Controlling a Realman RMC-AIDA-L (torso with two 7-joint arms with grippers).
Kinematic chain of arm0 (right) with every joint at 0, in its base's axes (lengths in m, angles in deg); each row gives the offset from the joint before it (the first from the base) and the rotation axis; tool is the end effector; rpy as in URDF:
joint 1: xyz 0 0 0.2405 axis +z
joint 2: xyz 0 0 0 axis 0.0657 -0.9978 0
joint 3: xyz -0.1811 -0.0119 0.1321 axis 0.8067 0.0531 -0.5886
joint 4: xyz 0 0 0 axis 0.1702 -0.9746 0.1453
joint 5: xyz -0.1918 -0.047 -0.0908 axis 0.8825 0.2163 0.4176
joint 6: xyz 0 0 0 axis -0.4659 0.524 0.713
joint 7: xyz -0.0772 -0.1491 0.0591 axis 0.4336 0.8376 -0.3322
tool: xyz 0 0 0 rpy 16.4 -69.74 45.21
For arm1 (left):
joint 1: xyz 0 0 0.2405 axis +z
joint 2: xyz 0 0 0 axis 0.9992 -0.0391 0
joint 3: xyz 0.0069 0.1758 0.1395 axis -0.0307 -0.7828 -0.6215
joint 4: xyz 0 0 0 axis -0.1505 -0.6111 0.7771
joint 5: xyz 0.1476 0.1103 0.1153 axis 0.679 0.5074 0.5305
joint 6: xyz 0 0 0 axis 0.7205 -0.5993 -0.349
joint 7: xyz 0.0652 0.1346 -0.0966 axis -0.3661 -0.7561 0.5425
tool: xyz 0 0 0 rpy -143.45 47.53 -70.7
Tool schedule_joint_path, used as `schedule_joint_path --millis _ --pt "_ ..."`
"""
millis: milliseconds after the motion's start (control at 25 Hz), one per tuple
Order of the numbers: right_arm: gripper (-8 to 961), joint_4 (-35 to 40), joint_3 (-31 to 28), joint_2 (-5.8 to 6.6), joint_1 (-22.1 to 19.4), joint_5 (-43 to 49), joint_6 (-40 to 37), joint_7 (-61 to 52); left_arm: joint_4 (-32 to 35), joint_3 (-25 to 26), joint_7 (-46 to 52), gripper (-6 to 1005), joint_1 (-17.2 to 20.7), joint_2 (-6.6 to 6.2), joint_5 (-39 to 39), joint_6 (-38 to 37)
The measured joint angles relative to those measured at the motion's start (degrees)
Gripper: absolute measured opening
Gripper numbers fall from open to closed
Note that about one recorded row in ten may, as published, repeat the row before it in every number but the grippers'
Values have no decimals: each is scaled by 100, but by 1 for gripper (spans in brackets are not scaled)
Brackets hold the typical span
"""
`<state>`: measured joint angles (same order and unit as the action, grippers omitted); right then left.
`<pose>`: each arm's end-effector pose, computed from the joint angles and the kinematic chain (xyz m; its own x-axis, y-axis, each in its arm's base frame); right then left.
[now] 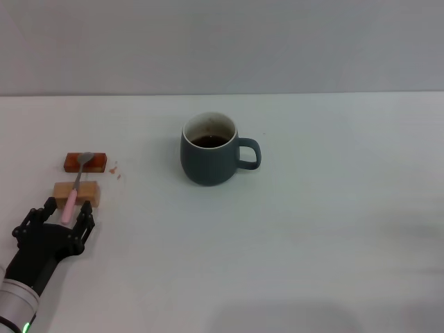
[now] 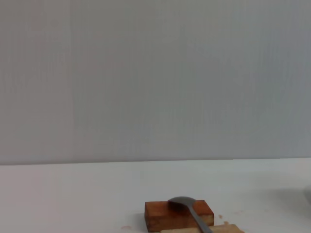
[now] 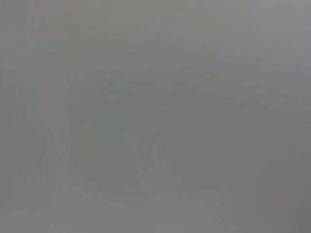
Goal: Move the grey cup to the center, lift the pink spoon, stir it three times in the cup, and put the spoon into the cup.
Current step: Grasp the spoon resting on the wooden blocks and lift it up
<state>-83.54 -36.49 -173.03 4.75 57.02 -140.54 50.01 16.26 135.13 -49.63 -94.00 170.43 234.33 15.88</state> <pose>0.3395 0.2839 0.0222 0.7333 0.1147 -0.6702 -0.6788 0.1812 -0.7116 -0.3382 0.2824 -0.0574 0.7024 0.2065 0.6812 0.7108 -0.1517 -0.6869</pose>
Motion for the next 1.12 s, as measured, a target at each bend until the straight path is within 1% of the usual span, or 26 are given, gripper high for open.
schedule_joint_path --millis 200,440,1120 --pt "-2 1 0 0 2 9 -1 0 -14 -4 3 630 0 -4 1 9" --pt "-2 0 0 0 -7 12 -9 0 -7 -1 8 460 0 -11 0 17" --pt "0 -24 40 0 -30 21 -16 0 -24 12 14 438 34 -12 -8 38"
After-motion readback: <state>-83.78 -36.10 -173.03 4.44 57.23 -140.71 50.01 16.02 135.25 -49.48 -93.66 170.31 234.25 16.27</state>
